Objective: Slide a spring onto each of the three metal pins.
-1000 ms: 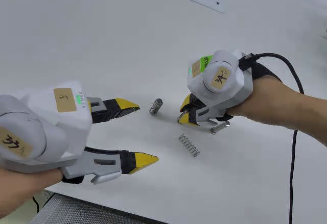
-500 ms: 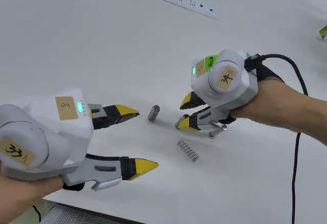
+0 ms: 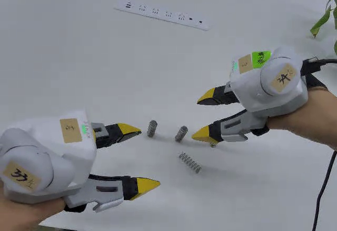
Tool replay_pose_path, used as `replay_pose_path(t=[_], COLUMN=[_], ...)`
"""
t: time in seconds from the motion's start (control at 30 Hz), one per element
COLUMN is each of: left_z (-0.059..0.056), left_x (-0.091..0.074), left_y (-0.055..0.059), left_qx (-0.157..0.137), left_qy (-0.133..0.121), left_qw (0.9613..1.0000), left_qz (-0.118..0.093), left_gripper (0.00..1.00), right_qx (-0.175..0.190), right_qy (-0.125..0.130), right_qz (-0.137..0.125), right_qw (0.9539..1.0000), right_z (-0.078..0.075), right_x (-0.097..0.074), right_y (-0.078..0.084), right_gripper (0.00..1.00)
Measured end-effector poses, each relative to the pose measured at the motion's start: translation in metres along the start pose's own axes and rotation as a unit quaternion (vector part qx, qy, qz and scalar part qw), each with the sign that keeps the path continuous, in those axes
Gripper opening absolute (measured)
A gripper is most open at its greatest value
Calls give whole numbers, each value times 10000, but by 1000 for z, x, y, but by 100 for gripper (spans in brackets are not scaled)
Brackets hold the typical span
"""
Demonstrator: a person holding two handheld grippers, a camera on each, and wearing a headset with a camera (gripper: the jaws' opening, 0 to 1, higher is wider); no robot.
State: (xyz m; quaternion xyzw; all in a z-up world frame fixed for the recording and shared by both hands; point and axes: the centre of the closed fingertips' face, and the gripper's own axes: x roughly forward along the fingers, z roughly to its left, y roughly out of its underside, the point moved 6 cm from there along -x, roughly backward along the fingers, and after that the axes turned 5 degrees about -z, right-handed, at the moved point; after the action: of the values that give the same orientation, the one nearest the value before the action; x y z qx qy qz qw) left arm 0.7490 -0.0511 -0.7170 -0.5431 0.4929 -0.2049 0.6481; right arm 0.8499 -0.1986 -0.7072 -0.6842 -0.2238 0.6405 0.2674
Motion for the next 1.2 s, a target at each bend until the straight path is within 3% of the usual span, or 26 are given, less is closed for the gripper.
replay_pose_path(t=[0.17, 0.43, 0.6, 0.67, 0.8, 0.9, 1.0, 1.13, 1.2], left_z=[-2, -4, -5, -5, -9, -10, -10, -9, -8], left_x=[5, 21, 37, 45, 62, 72, 82, 94, 98], left_y=[-1, -7, -6, -4, -4, -1, 4, 13, 15], left_qx=[315, 748, 1133, 1376, 1558, 1847, 1866, 2060, 2082], left_qy=[135, 431, 623, 642, 870, 983, 1065, 1167, 1149], left_qw=[9990, 9942, 9867, 9808, 9752, 9656, 9624, 9521, 9497], left_qz=[276, 633, 980, 1225, 1312, 1543, 1661, 1936, 2035], left_gripper=[54, 53, 52, 51, 50, 48, 47, 43, 43], right_qx=[509, 840, 1054, 1210, 1317, 1377, 1419, 1628, 1699], right_qy=[240, 478, 549, 618, 686, 723, 734, 747, 764], right_qz=[-495, -849, -1102, -1221, -1388, -1467, -1549, -1654, -1624], right_qw=[9972, 9917, 9868, 9832, 9791, 9769, 9749, 9698, 9690], right_z=[11, 30, 41, 43, 52, 59, 66, 75, 78], right_x=[-21, -46, -55, -59, -65, -68, -72, -77, -78], right_y=[7, 33, 48, 54, 67, 74, 83, 96, 102], right_gripper=[51, 60, 67, 67, 67, 69, 71, 76, 75])
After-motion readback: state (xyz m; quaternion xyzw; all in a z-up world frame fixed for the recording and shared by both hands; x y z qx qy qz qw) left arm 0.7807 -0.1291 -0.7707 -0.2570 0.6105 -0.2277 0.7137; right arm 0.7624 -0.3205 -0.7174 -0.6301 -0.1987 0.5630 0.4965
